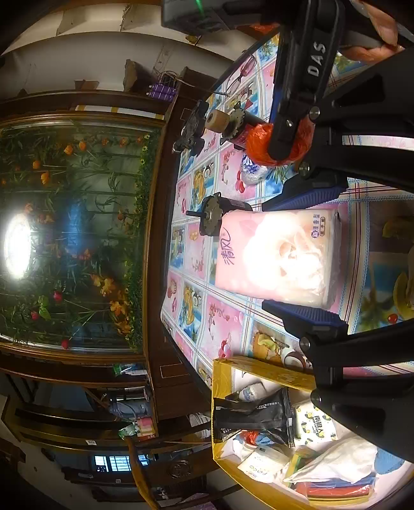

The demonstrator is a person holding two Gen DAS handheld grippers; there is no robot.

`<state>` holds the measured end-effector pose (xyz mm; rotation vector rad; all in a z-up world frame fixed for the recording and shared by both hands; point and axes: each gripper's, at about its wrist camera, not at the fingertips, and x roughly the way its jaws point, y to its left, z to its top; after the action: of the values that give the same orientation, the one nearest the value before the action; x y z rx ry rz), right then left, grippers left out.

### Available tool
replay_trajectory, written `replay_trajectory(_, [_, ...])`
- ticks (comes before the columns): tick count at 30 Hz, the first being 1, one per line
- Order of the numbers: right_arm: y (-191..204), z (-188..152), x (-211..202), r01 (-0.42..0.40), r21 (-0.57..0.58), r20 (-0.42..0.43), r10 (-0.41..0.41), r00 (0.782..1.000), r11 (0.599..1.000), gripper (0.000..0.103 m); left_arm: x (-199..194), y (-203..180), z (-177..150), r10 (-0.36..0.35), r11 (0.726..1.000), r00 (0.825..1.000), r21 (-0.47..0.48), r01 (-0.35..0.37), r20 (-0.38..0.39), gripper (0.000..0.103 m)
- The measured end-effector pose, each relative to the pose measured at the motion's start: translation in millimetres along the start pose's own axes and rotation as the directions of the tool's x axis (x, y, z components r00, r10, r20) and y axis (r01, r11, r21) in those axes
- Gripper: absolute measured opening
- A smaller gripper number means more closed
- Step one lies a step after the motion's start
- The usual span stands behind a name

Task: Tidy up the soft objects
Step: 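Carry the pink tissue pack into the yellow box and open left gripper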

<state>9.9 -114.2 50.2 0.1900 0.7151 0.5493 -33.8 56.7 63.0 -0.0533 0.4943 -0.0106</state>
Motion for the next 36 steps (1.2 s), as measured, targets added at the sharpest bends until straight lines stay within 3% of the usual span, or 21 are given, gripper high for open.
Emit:
replay_trajectory(9, [0, 0, 6, 0.070, -0.046, 0.001, -0.070, 0.998, 0.997, 0.038, 1, -1, 1, -0.007, 1.000, 1.000, 0.000, 0.007, -0.003, 0.052])
replay_trajectory(13, [-1, 0, 6, 0.063, -0.042, -0.002, -0.063, 0.998, 0.997, 0.038, -2, -1, 2, -0.010, 1.000, 1.000, -0.010, 0.010, -0.002, 0.052])
replay_trajectory(20, [7, 6, -1, 0.074, 0.003, 0.057, -0.075, 0.996, 0.997, 0.038, -15, 3, 5, 0.004, 1.000, 0.998, -0.018, -0.003, 0.055, 0.052])
replay_trajectory(23, [13, 7, -3, 0.055, 0.038, 0.076, -0.058, 0.995, 0.998, 0.038, -25, 4, 5, 0.006, 1.000, 0.997, -0.013, -0.005, 0.070, 0.052])
replay_trajectory(36, [68, 4, 6, 0.010, -0.038, 0.117, -0.005, 0.993, 0.999, 0.038, -69, 47, 26, 0.073, 0.996, 0.984, -0.071, -0.062, 0.161, 0.053])
